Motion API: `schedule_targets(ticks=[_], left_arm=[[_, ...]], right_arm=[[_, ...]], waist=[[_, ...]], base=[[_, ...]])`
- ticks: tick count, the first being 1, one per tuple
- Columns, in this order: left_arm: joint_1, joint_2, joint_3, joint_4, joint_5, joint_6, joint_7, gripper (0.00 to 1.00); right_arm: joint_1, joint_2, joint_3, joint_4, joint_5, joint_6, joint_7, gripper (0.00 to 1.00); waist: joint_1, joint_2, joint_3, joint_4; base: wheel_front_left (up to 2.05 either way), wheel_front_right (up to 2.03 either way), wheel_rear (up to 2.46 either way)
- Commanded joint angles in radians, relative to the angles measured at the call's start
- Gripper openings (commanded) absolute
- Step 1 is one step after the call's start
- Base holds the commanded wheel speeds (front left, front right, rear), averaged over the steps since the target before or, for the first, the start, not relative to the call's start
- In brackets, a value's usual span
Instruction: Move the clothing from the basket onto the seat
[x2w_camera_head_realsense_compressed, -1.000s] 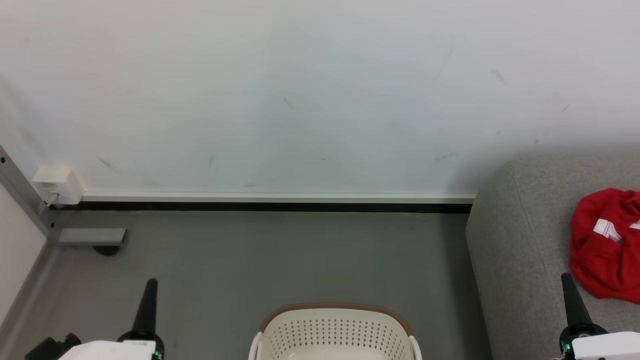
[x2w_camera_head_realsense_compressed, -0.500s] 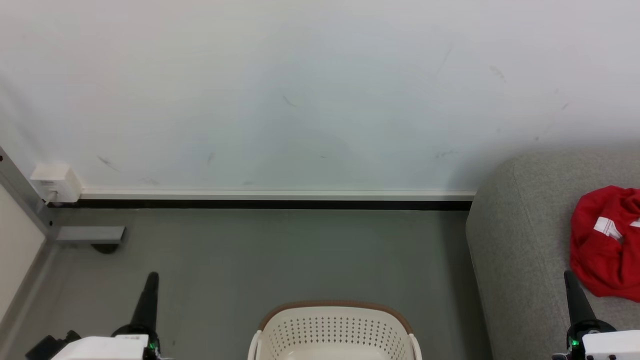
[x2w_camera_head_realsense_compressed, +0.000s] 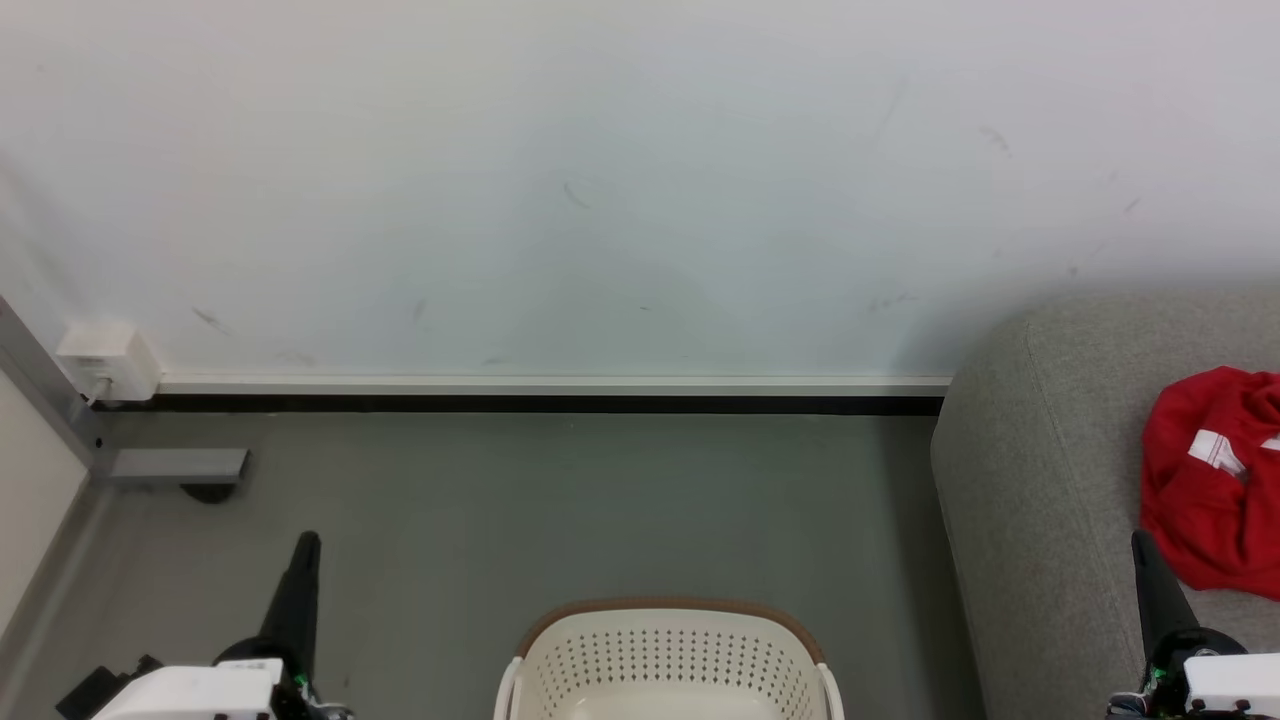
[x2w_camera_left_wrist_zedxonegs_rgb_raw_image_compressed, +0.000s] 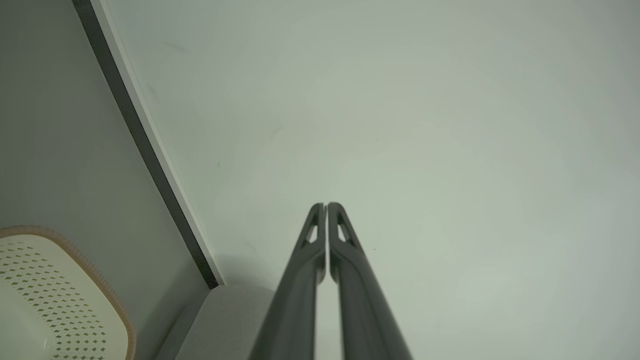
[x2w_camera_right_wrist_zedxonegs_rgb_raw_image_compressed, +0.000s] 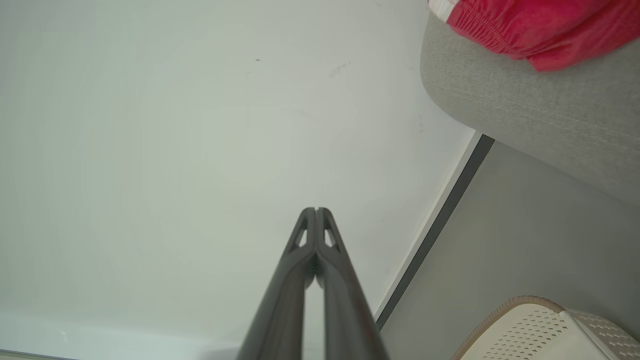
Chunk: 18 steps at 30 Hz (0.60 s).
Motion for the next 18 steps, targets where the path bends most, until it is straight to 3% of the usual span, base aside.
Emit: schedule_targets(ticks=[1, 18], left_arm=[[-0.015, 0.005, 0.004, -0.009, -0.028, 0.001, 0.007, 0.00], [-0.024, 0.004, 0.006, -0.016, -0.148, 0.005, 0.038, 0.00]], right_arm=[[-0.013, -0.004, -0.007, -0.006, 0.021, -0.002, 0.006, 0.00], [-0.020, -0.008, -0.014, -0.009, 0.135, -0.002, 0.030, 0.00]], waist=[[0.0000, 0.0000, 0.001, 0.000], [0.0000, 0.0000, 0.010, -0.002]], base=[[0.00, 0.00, 0.00], [0.00, 0.00, 0.00]])
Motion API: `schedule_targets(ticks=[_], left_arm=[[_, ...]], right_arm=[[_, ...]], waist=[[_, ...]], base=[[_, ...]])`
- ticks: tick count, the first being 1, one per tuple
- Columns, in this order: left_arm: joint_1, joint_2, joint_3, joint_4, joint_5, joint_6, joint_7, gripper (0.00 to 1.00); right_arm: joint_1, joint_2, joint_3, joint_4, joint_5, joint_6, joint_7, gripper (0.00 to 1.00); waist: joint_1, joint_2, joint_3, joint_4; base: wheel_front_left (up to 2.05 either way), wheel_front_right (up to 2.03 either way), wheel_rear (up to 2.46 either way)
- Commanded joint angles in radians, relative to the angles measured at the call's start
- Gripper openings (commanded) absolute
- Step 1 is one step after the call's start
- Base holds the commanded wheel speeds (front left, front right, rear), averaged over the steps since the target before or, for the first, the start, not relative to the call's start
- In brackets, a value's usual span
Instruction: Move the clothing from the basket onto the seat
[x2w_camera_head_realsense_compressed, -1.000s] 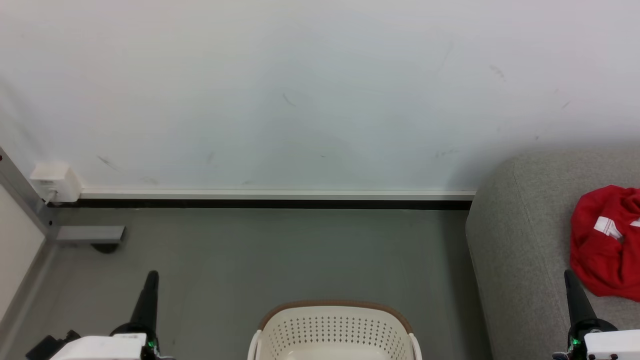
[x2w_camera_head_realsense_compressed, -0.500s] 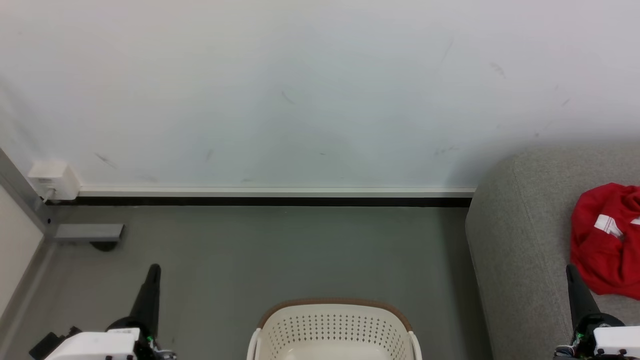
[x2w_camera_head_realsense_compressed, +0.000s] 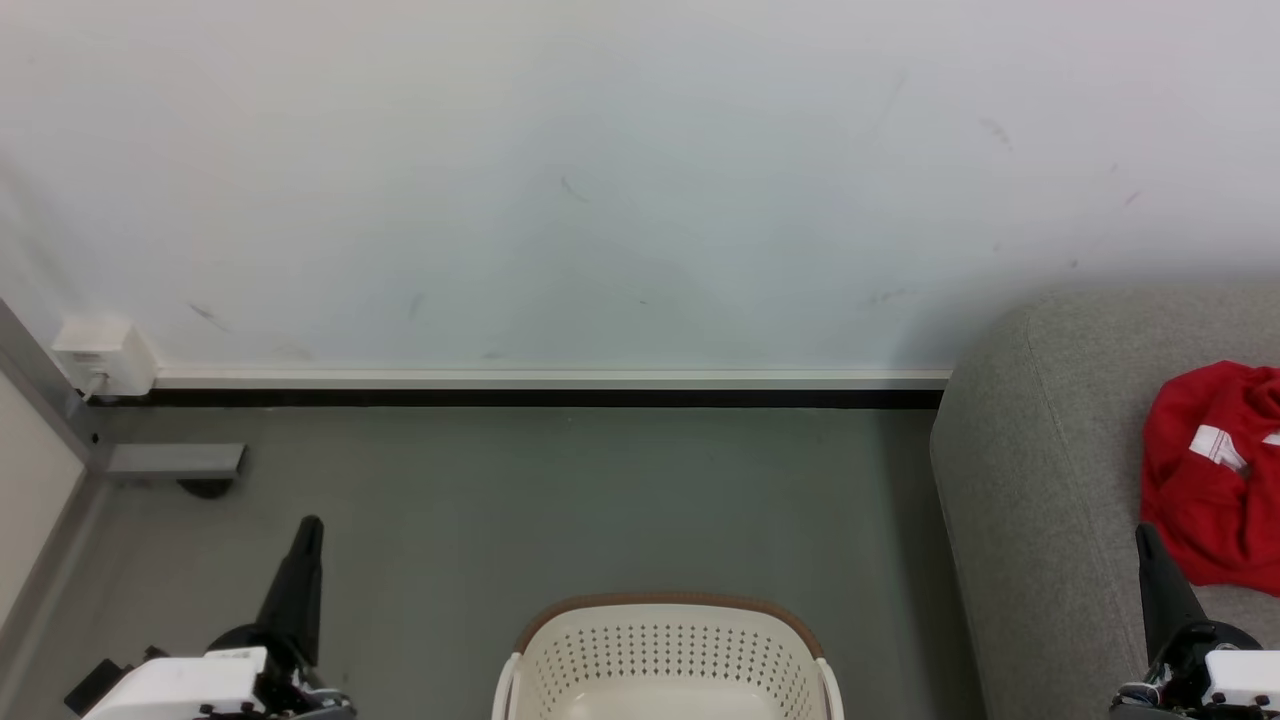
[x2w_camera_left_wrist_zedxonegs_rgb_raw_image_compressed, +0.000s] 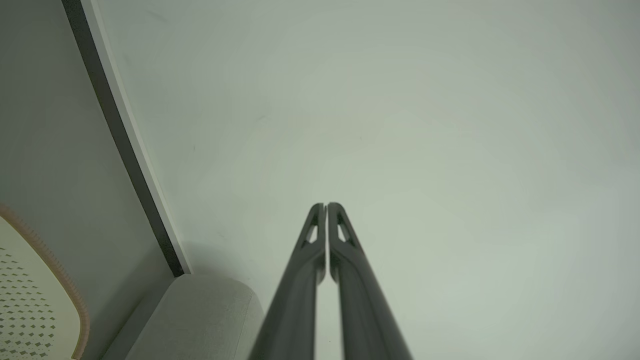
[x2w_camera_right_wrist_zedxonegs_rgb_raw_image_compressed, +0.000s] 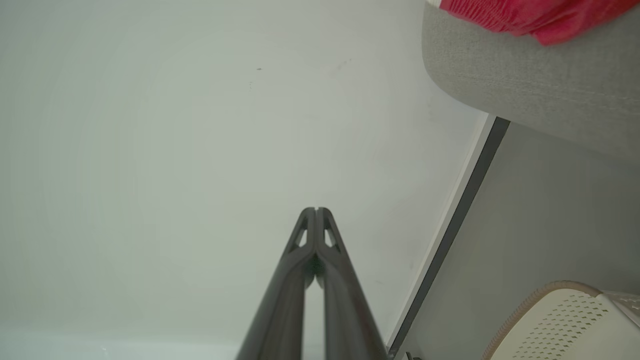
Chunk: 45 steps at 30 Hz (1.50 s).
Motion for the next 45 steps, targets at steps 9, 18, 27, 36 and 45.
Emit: schedule_targets(ticks=[9, 18, 27, 36, 45], left_arm=[[-0.009, 0.004, 0.004, -0.004, -0.024, 0.003, 0.007, 0.00], [-0.009, 0.004, 0.004, -0.004, -0.024, 0.003, 0.007, 0.00], [-0.009, 0.004, 0.004, -0.004, -0.024, 0.003, 0.007, 0.00], [-0.009, 0.004, 0.004, -0.004, -0.024, 0.003, 0.007, 0.00], [-0.009, 0.004, 0.004, -0.004, -0.024, 0.003, 0.007, 0.00]], right_arm=[[-0.013, -0.010, 0.001, -0.003, 0.021, -0.002, 0.001, 0.00], [-0.012, -0.014, 0.006, -0.003, 0.025, -0.002, -0.004, 0.00], [-0.011, -0.017, 0.009, -0.003, 0.029, -0.002, -0.007, 0.00], [-0.011, -0.020, 0.013, -0.004, 0.033, -0.002, -0.010, 0.00], [-0.010, -0.022, 0.018, -0.004, 0.037, -0.002, -0.015, 0.00]], waist=[[0.0000, 0.0000, 0.001, 0.000], [0.0000, 0.0000, 0.001, 0.000], [0.0000, 0.0000, 0.001, 0.000], [0.0000, 0.0000, 0.001, 0.000], [0.0000, 0.0000, 0.001, 0.000]], base=[[0.00, 0.00, 0.00], [0.00, 0.00, 0.00], [0.00, 0.00, 0.00], [0.00, 0.00, 0.00], [0.00, 0.00, 0.00]])
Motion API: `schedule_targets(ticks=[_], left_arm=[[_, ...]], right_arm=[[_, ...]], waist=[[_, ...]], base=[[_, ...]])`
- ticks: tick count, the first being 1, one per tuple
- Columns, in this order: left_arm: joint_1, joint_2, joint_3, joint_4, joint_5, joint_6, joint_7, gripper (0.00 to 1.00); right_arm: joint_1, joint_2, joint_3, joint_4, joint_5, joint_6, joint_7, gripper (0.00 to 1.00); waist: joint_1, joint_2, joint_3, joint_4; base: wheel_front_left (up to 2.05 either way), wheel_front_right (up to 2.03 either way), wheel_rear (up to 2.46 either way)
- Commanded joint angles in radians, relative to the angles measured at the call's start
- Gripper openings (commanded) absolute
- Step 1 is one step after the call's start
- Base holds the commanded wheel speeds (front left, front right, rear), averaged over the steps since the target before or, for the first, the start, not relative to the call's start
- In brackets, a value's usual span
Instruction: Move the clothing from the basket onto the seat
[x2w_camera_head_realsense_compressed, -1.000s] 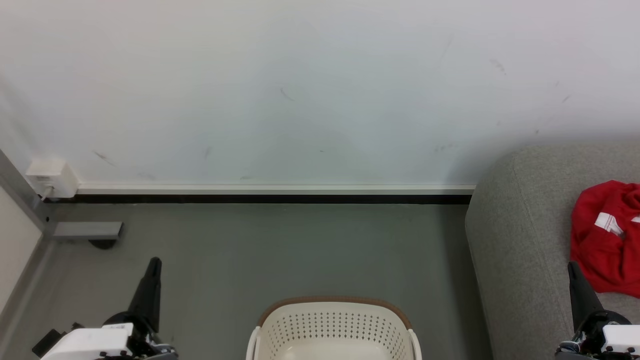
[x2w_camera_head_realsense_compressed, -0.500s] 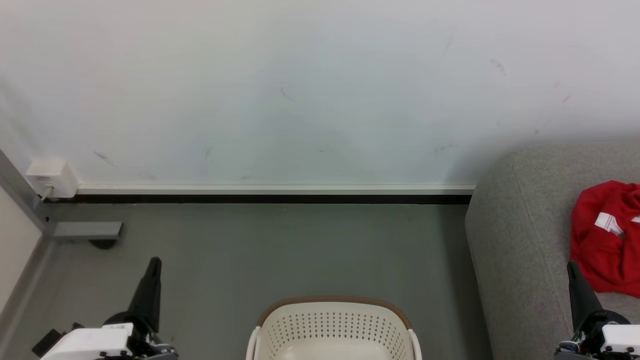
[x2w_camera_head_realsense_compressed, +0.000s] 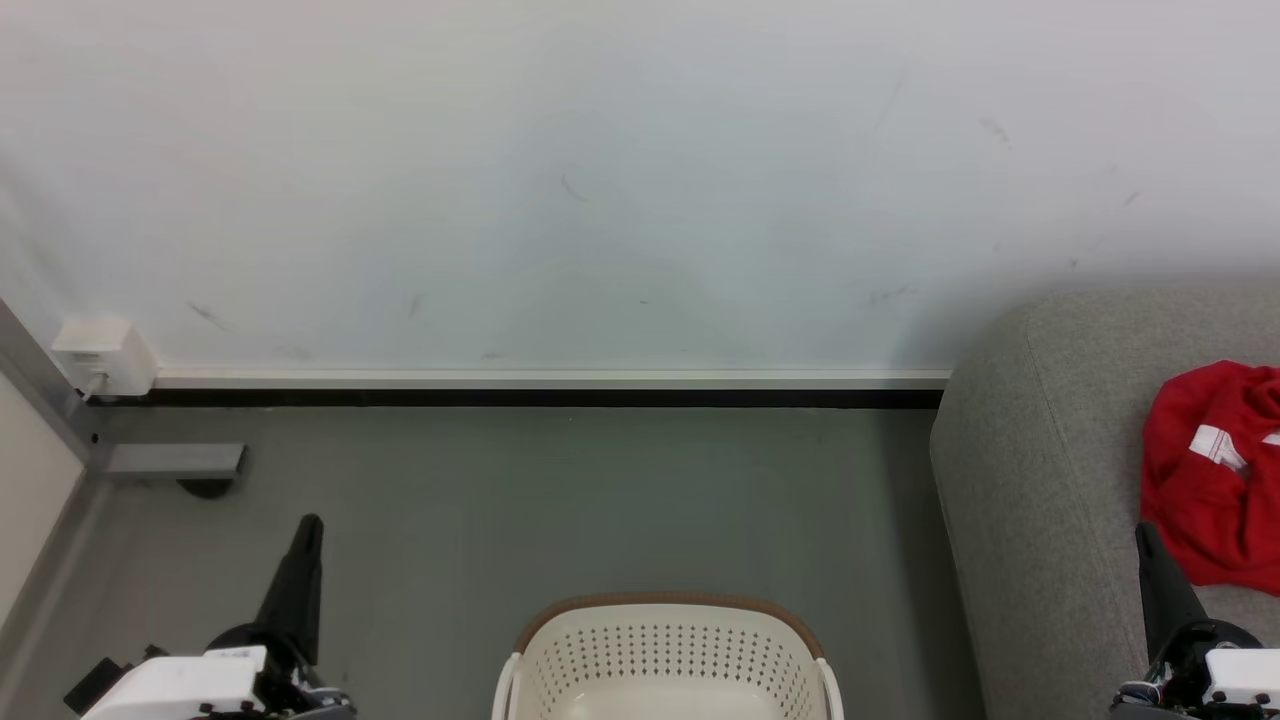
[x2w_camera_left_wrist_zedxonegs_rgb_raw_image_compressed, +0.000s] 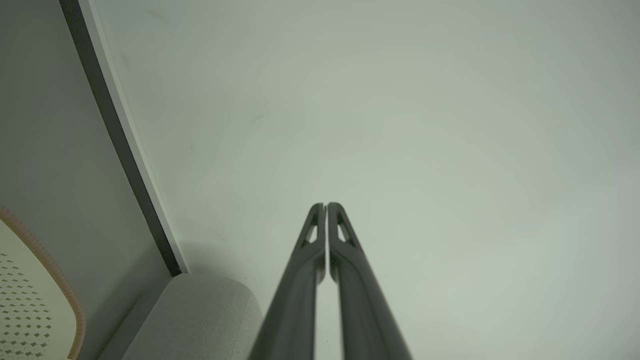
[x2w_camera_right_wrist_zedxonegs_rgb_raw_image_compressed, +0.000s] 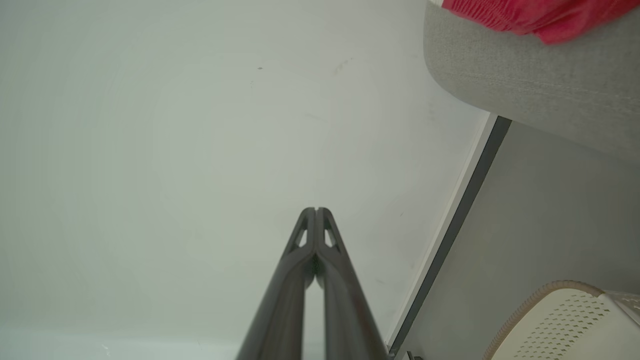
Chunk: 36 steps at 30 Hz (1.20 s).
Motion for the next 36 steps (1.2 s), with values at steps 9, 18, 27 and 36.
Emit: schedule_targets(ticks=[9, 18, 27, 36], left_arm=[[-0.006, 0.004, 0.003, -0.002, -0.014, 0.003, 0.003, 0.00], [-0.006, 0.004, 0.003, -0.002, -0.014, 0.003, 0.003, 0.00], [-0.006, 0.004, 0.003, -0.002, -0.014, 0.003, 0.003, 0.00], [-0.006, 0.004, 0.003, -0.002, -0.014, 0.003, 0.003, 0.00]], right_arm=[[-0.008, -0.009, 0.006, -0.003, 0.016, -0.002, -0.009, 0.00], [-0.008, -0.014, 0.012, -0.004, 0.018, -0.002, -0.014, 0.00], [-0.007, -0.019, 0.017, -0.005, 0.025, -0.002, -0.018, 0.00], [-0.006, -0.024, 0.023, -0.006, 0.030, -0.002, -0.024, 0.00]], waist=[[0.0000, 0.0000, 0.000, 0.000], [0.0000, 0.0000, 0.000, 0.000], [0.0000, 0.0000, 0.000, 0.000], [0.0000, 0.0000, 0.000, 0.000]], base=[[0.00, 0.00, 0.00], [0.00, 0.00, 0.00], [0.00, 0.00, 0.00], [0.00, 0.00, 0.00]])
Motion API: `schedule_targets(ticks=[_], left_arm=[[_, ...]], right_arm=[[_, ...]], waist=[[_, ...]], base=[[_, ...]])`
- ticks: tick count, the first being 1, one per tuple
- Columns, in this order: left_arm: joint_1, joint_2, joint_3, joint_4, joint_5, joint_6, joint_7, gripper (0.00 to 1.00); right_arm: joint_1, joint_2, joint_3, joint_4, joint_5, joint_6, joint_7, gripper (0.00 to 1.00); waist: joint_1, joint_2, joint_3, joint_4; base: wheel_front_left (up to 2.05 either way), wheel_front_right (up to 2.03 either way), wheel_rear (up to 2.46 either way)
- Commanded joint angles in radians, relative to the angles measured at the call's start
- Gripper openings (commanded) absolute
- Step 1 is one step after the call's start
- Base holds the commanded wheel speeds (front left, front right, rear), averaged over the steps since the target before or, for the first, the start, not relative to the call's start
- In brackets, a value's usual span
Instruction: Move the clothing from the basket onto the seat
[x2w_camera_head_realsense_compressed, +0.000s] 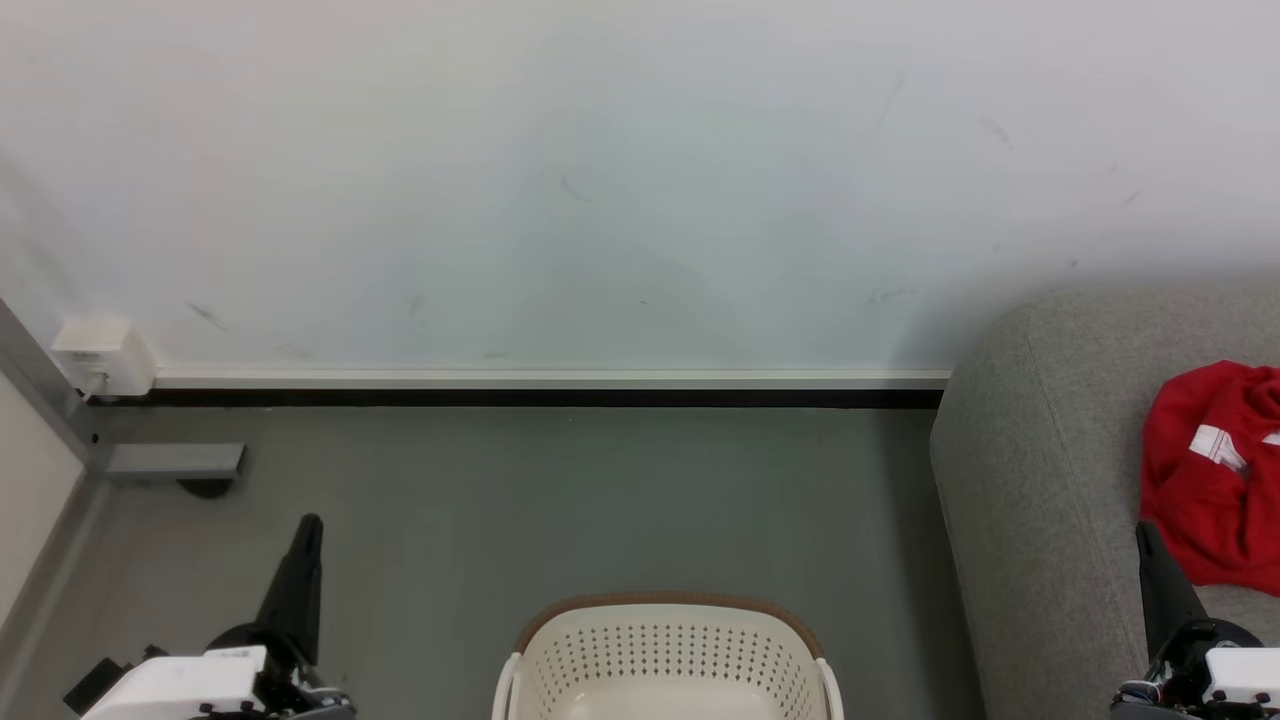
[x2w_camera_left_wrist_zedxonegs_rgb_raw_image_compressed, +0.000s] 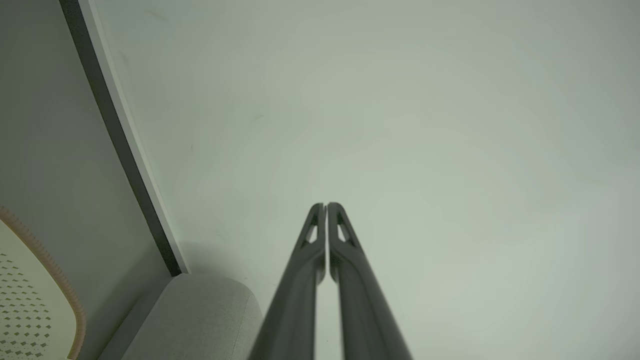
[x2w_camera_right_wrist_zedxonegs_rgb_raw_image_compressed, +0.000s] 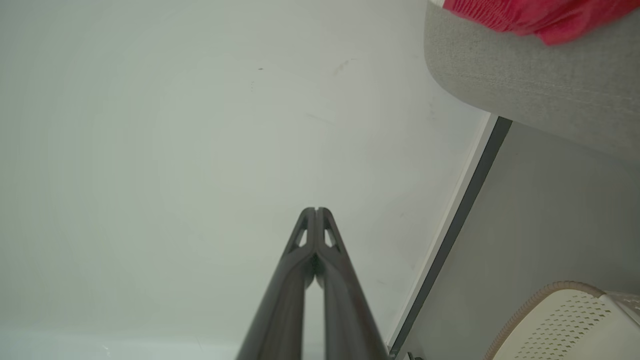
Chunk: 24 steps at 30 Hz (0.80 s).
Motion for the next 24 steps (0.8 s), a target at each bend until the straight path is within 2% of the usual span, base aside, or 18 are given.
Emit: schedule_targets(ticks=[1, 24], left_arm=[[-0.006, 0.004, 0.003, -0.002, -0.014, 0.003, 0.003, 0.00], [-0.006, 0.004, 0.003, -0.002, -0.014, 0.001, 0.003, 0.00]], right_arm=[[-0.006, -0.008, 0.001, -0.005, 0.009, -0.002, -0.007, 0.00], [-0.004, -0.023, 0.020, -0.007, 0.023, -0.002, -0.020, 0.00]], waist=[[0.0000, 0.0000, 0.000, 0.000], [0.0000, 0.0000, 0.000, 0.000]], base=[[0.00, 0.00, 0.00], [0.00, 0.00, 0.00]])
